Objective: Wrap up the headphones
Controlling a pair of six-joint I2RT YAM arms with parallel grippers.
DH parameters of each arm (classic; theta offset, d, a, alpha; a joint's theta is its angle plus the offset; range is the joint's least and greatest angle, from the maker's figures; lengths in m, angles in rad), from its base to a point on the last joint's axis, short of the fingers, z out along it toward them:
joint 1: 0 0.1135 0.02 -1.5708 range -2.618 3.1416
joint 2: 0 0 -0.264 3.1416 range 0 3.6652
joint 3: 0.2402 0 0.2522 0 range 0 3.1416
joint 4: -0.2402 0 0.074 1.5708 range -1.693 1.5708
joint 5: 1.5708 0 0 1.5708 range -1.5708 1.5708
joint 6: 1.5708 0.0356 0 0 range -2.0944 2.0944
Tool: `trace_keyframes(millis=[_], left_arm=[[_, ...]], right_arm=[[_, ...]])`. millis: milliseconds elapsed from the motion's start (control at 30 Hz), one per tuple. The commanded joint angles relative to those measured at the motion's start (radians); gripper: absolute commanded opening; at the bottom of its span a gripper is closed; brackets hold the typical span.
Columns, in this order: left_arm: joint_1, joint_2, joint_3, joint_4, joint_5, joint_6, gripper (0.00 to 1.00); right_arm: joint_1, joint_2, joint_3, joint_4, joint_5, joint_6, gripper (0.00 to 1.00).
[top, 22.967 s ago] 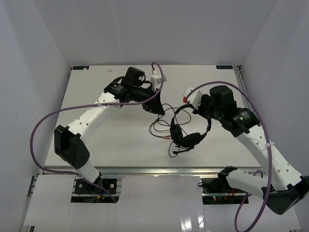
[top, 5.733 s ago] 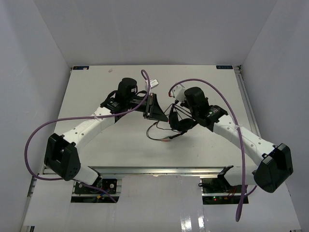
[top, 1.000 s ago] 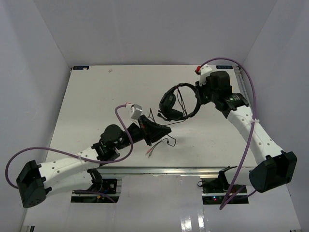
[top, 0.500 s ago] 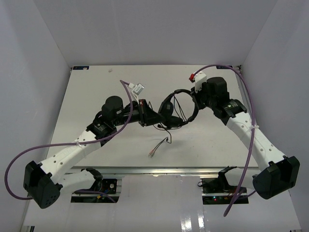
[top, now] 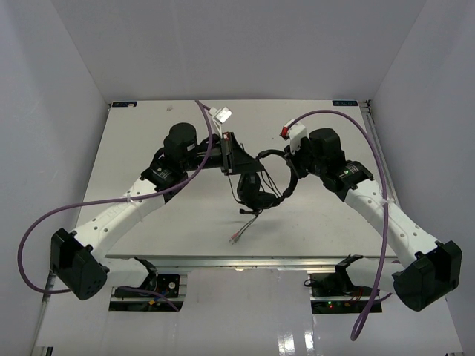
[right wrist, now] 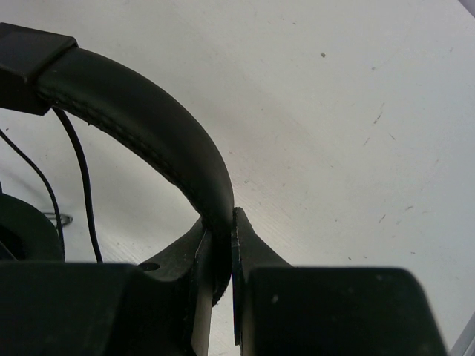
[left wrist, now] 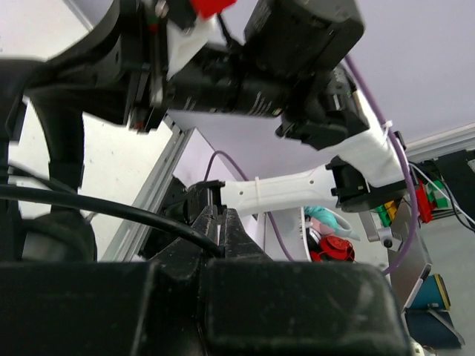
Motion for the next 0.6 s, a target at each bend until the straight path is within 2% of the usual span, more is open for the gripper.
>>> trace_keyframes(millis=[0,200,567], left_arm=[[0.010,0.059,0.113,-0.023,0.015,-0.018,0.00],[0.010,0.141,0.144,0.081,0.067,-0.126,0.00],[0.006,0.253,0.271,0.073,0.110,-0.143,0.00]], right_arm=[[0.016,-0.030,0.001,0.090,-0.015,0.039,0.08],[0.019,-0.010,0.019,0.088,-0.020,0.074,0.08],[0.033,0.005,0.014,0.088,-0.004,0.091,0.08]])
